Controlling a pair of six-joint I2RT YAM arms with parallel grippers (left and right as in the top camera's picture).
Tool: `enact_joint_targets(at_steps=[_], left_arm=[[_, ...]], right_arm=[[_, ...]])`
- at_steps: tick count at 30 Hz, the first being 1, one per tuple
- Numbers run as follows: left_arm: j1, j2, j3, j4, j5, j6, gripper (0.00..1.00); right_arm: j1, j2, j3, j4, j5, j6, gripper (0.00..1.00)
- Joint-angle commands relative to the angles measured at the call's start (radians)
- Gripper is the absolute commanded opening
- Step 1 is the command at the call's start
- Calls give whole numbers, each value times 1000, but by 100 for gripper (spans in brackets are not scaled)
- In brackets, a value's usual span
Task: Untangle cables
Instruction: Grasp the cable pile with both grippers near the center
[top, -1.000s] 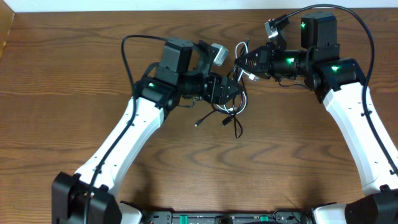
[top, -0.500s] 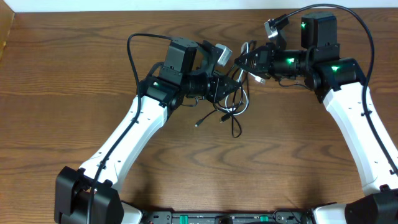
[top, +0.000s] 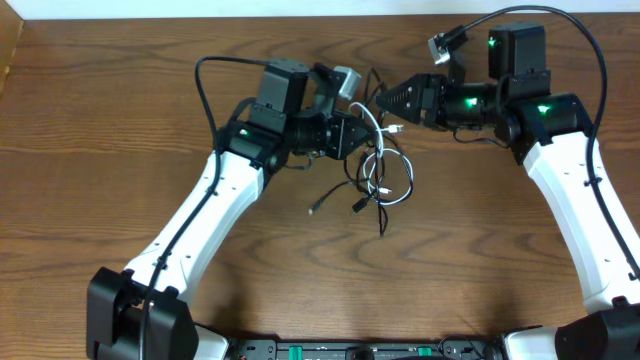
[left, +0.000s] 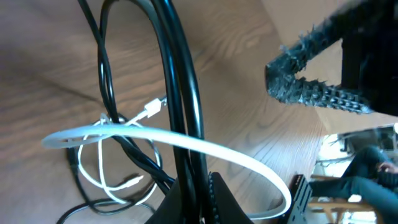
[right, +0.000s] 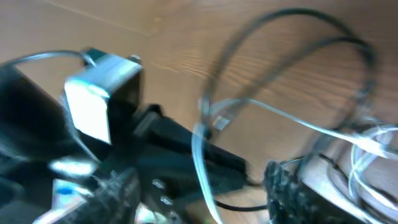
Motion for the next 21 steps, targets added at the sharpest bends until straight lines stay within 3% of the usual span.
enact_joint_targets(at_steps=[1,4,14,21], left_arm=[[19,7,11,-32,-2,-39,7],[26,7,11,-59,-6,-96,7],[110,7,11,-186,-4,-447,8],[161,7,11,-208,150,-566,7]], right_arm=[[7,-21,1,-31,136,-74,66],[34,-19,0,-39,158,-152,65],[131,-2,-7,-86,220,-462,59],[199,63,-20,-78,222,-585,59]])
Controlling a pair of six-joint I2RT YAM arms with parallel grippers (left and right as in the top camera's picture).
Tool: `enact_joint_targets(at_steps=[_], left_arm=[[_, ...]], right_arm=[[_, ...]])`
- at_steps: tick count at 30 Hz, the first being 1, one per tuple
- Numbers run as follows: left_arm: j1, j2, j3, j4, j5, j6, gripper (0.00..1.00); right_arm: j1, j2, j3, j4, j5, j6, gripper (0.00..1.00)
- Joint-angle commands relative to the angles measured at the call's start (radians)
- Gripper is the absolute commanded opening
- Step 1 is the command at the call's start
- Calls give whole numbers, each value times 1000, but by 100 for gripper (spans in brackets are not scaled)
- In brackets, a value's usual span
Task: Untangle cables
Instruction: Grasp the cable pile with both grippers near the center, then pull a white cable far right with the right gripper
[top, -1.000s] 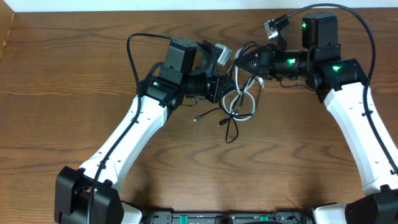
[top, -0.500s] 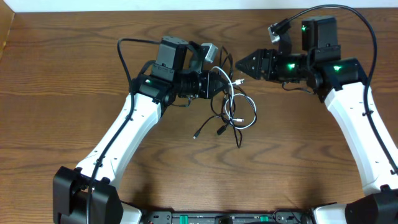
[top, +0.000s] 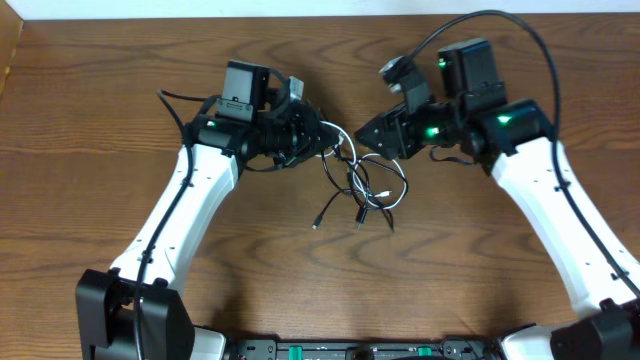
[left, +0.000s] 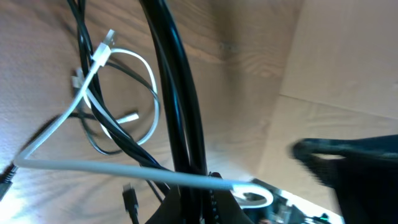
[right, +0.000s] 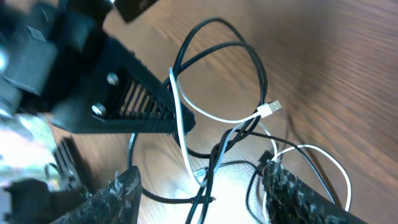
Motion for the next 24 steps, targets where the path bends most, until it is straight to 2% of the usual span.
enact_joint_targets(at_steps=[1,5,10,13,15,18,24], left_arm=[[18,6,11,-2,113,-112,7],[18,6,11,-2,146,-129,7],[18,6,11,-2,201,-127,8],[20,6,11,-2,213,-90,7],[23,6,11,-5,214,-57,7],[29,6,11,-14,213,-13,7],[64,6,11,-97,188,169,8]], right_arm=[[52,64,-13,13,12,-105,59],[75,106,-13,50,24,-104,55],[76,142,-13,78,103,-69,45],[76,155,-13,87,113,-66,41],[76,156,-13,89,113,-66,34],[76,156,-13,89,114,-66,29],[65,155,-13,90,113,-66,4]])
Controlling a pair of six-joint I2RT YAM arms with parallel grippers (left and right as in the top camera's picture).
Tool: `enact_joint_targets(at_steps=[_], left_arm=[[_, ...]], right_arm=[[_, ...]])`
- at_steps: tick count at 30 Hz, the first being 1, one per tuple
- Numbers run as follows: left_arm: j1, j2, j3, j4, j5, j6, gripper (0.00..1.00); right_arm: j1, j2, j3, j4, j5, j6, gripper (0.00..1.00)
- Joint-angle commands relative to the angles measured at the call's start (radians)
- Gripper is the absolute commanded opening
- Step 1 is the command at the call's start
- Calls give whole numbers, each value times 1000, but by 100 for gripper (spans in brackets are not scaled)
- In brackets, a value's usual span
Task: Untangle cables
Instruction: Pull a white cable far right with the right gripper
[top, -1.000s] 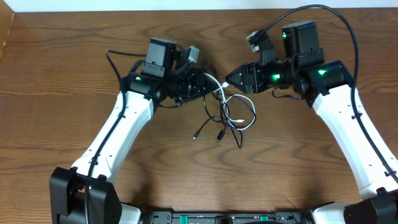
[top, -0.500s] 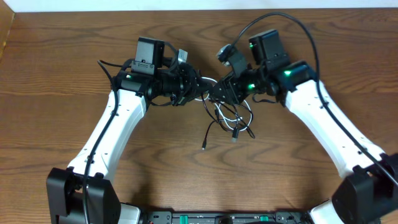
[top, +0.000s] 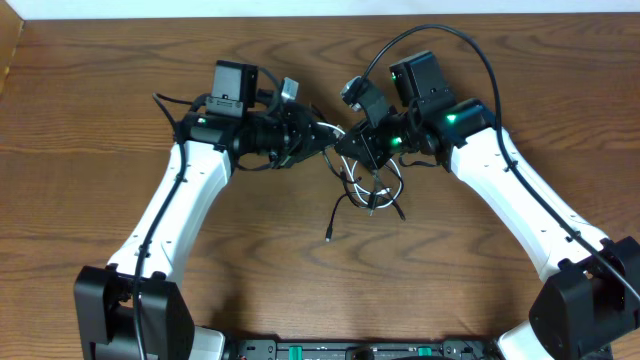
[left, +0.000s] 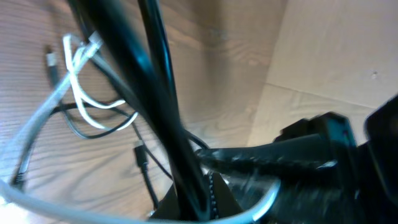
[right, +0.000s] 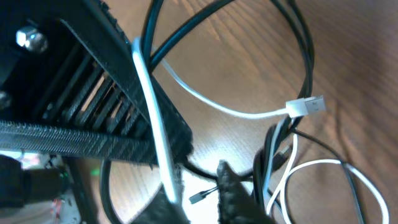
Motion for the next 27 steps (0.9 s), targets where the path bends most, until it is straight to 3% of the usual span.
enact_joint_targets(at_steps=[1,4,8,10,18,27], left_arm=[[24,-6,10,-82,26,158,8],[54,-6,10,-204,-159,211,8],[69,-6,10,-257,-206,312,8],[73,-6,10,-279,-243,365,8],[73,-6,10,-335,-460,401,7],[73,-6,10,-336,-793,401,7]], right_arm=[[-31,22,-1,21,87,6,1],[-49,14,0,29,31,6,1],[-88,-20,4,50,-24,37,1],[-129,-52,13,58,21,137,1],[-304,-230,23,40,140,368,1],[-480,-552,23,-53,319,453,1]])
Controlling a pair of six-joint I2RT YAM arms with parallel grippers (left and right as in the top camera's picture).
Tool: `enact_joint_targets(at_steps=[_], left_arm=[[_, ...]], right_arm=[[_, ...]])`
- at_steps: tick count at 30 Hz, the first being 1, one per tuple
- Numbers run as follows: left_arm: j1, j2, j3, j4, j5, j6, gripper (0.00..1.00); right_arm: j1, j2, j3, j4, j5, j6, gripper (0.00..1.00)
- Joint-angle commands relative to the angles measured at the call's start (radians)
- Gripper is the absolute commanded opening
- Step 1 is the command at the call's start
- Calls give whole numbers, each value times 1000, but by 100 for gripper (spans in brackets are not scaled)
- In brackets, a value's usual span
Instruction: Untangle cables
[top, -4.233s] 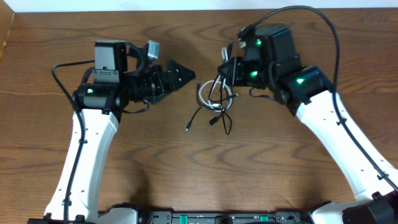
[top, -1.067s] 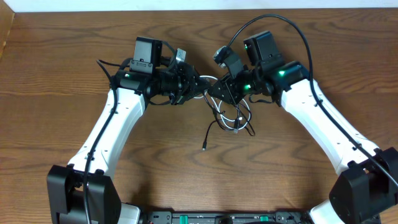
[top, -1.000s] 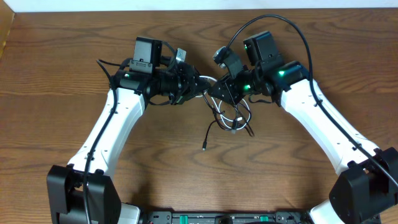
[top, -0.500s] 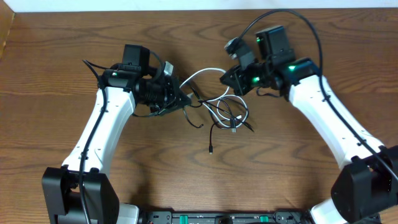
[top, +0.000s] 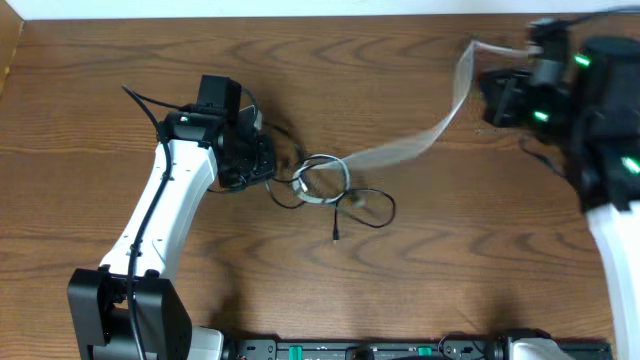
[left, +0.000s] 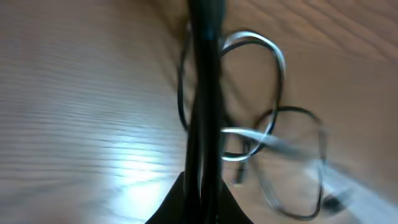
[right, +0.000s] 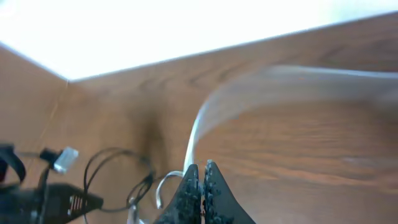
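Note:
A tangle of thin black and white cables (top: 322, 186) lies mid-table. My left gripper (top: 262, 160) sits at the tangle's left edge, shut on a thick black cable (left: 204, 93) that runs straight out from its jaws (left: 203, 196). Beyond it show a white loop (left: 273, 56) and a black loop (left: 311, 162). The white cable (top: 420, 145) stretches, blurred, from the tangle up to the far right. There my right gripper (top: 488, 98) is shut on the white cable (right: 194, 140), which rises from its fingertips (right: 200, 182).
A black cable end with a plug (top: 335, 237) trails toward the front below the tangle. The table's back edge (right: 186, 56) runs close behind the right gripper. The left arm's own black lead (top: 150, 110) loops over its wrist.
My right gripper has gone from beside the left fingers over the tangle to the far back right, with the white cable drawn out long. The left gripper and tangle sit further left.
At first my left gripper held the black cable with the tangle below it, and the right gripper faced it, open. The right gripper was then nearer, still open, then pinched on the white cable beside the left fingers. Now the two stand far apart, the white cable stretched between.

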Motion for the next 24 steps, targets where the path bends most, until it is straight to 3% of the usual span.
enact_joint_targets(at_steps=[1,6,9,12,15,18,20,24], left_arm=[[5,-5,10,-5,-245,20,7],[5,-5,10,18,-420,19,8],[5,-5,10,32,-430,19,7],[5,-6,10,50,-347,32,8],[5,-15,23,78,-156,135,8],[5,-62,81,81,53,201,8],[5,-101,121,85,120,203,7],[5,-203,182,133,247,198,7]], right_arm=[[-76,-132,21,-19,91,62,1],[-156,-248,21,-26,77,69,1],[-173,-287,21,-25,14,68,1],[-172,-281,21,-27,-95,23,1],[-161,-244,21,-35,-185,-23,2],[-128,-178,21,-34,-331,-112,28],[-100,-144,21,-34,-360,-128,38],[-18,-76,21,-28,-354,-132,47]])
